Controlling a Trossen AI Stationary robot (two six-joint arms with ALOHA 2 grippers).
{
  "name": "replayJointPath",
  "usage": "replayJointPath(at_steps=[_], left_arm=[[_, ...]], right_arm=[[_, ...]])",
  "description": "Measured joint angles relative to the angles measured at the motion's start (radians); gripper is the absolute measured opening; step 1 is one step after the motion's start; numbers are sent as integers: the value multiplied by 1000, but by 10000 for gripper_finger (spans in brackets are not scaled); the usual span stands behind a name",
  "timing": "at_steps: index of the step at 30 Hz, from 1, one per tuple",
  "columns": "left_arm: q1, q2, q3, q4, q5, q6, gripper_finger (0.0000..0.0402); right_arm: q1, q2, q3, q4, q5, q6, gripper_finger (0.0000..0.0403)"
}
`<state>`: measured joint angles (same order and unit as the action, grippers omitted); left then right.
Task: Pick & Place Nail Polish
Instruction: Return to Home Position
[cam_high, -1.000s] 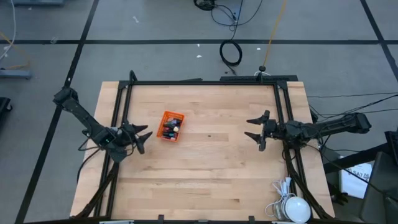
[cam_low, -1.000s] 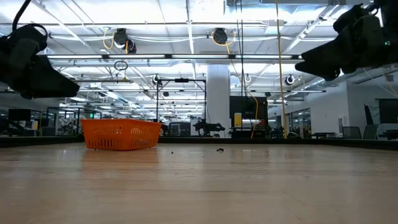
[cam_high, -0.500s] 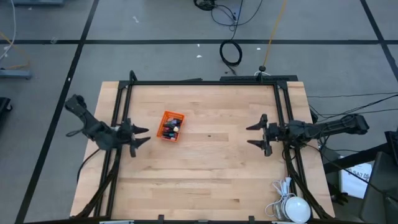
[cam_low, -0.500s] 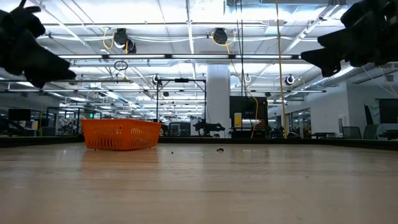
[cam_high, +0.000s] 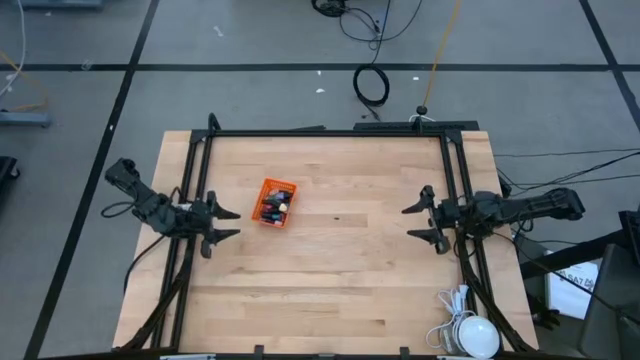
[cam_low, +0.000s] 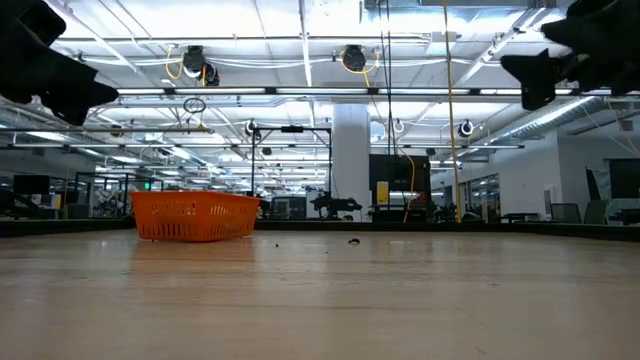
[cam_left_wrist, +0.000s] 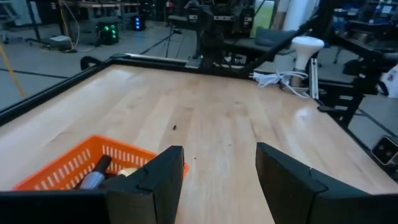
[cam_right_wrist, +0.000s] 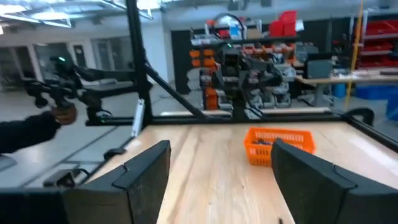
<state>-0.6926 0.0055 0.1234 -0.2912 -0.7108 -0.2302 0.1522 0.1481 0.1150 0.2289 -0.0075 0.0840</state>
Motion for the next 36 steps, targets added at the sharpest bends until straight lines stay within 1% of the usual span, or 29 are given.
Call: replayJointPath(at_steps=[2,4,5,8,12,14,16,19,20,23,36], left_arm=[[8,0,-4,11,9,10,196],[17,0,-14,14,31,12,196],[22,0,-18,11,40,4,196],[35,0,-21,22,93,-9,196],[47,1,-21,46,165,15,196],[47,1,-21,44,160,25,196],[48,2,-21,14,132,24,196],[47,2,-21,14,129,19,196],[47,2,-21,13,129,21,196],[47,2,-21,13,126,36,196],[47,2,-20,13,126,44,196]], right_arm=[[0,-59,0,-32,-24,5,263],[0,-132,0,-88,-24,8,263],[0,-148,0,-116,-21,8,263],[0,-142,2,-134,-16,-18,263],[0,-147,-9,-144,64,-57,263],[0,-143,-26,-136,104,-70,263],[0,-143,-43,-137,158,-68,263],[0,-144,-71,-135,237,-46,263],[0,-143,-79,-136,249,-37,263],[0,-143,-96,-135,241,-28,263],[0,-137,-98,-132,242,-28,263]])
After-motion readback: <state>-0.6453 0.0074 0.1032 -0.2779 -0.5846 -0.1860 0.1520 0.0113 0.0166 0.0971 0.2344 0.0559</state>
